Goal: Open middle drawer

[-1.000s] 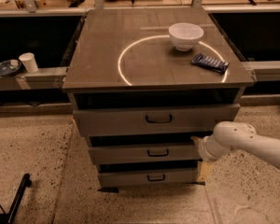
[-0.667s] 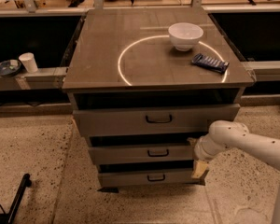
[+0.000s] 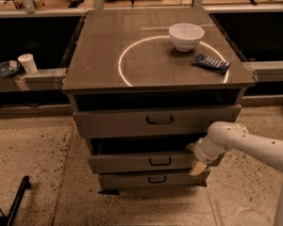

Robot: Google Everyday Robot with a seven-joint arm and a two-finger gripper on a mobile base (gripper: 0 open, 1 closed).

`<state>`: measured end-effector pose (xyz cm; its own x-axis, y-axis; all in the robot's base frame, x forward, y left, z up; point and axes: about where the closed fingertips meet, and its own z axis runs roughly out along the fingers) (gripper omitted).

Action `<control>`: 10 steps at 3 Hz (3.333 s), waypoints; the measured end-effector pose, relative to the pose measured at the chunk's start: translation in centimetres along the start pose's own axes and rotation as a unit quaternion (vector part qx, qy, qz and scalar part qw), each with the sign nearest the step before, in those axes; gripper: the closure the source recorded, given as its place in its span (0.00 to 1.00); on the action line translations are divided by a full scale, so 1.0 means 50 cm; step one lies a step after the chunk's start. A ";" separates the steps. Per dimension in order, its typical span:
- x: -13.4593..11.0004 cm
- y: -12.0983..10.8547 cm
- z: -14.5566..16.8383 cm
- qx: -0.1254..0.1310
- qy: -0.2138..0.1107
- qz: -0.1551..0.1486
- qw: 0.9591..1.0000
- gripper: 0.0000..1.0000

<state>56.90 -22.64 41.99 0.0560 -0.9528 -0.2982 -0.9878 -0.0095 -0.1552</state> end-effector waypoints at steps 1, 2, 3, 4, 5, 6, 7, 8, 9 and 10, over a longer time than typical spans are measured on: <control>-0.003 -0.002 -0.011 0.000 0.000 0.000 1.000 0.33; 0.019 0.056 -0.066 -0.010 0.033 0.004 0.999 0.31; 0.026 0.183 -0.109 -0.045 0.065 0.016 0.997 0.31; 0.027 0.280 -0.140 -0.059 0.091 0.035 0.993 0.13; 0.012 0.282 -0.149 -0.039 0.098 0.037 0.994 0.00; -0.009 0.226 -0.136 -0.009 0.080 0.026 0.996 0.00; -0.017 0.177 -0.104 0.000 0.059 0.025 0.998 0.00; -0.020 0.122 -0.026 -0.014 0.039 0.018 0.999 0.02; -0.022 0.094 0.021 -0.026 0.035 0.013 0.999 0.10; -0.019 0.084 0.046 -0.032 0.039 0.013 0.999 0.13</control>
Offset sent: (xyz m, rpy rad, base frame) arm -0.1385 -0.0322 0.0348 -0.1754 0.1479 0.0285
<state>53.04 -21.06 39.45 0.0203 -0.9739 -0.2262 -0.9963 -0.0007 -0.0864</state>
